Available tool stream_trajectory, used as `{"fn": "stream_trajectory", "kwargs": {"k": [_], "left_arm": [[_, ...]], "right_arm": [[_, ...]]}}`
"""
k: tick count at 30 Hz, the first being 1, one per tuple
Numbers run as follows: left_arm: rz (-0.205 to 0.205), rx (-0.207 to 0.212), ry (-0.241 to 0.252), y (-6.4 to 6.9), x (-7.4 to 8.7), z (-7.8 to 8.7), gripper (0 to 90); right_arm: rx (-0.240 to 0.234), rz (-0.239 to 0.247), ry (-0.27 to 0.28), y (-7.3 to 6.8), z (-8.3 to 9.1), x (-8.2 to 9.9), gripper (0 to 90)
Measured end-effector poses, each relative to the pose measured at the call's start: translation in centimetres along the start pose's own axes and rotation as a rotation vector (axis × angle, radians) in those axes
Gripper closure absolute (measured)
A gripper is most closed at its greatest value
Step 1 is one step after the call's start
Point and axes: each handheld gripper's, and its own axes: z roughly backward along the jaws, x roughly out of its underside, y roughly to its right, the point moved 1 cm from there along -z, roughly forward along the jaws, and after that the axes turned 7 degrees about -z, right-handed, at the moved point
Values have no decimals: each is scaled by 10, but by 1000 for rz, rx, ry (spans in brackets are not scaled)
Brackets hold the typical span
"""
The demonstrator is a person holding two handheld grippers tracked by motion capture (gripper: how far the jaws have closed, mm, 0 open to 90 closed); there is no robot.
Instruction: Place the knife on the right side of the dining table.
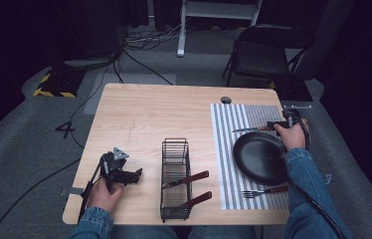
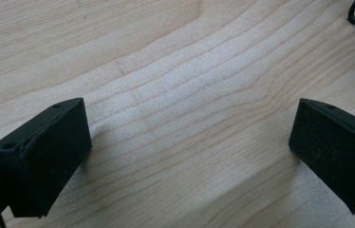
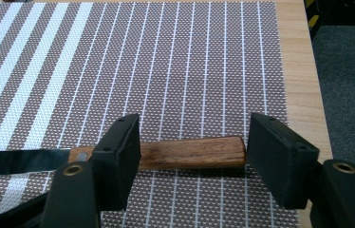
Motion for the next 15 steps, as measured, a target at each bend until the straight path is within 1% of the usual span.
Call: {"fn": "stream_trajectory", "kwargs": {"k": [2, 6, 7, 9, 12, 14, 15], "left_arm": [[0, 0, 0, 0, 0, 0, 3], [0, 0, 0, 0, 0, 0, 3], [0, 0, 0, 0, 0, 0, 3], [0, 0, 0, 0, 0, 0, 3], [0, 0, 0, 0, 0, 0, 3], [0, 0, 0, 0, 0, 0, 3], [-1, 0, 0, 0, 0, 0, 3]], "right_arm": [[2, -7, 0, 0, 2, -1, 361], [5, -1, 11, 1, 7, -3, 361], [5, 7, 16, 0, 8, -3, 361], [-1, 11, 21, -2, 11, -5, 362], [-27, 13, 31, -5, 13, -8, 362], [-56, 15, 29, -9, 11, -8, 362], [-58, 19, 27, -10, 10, -8, 362]]}}
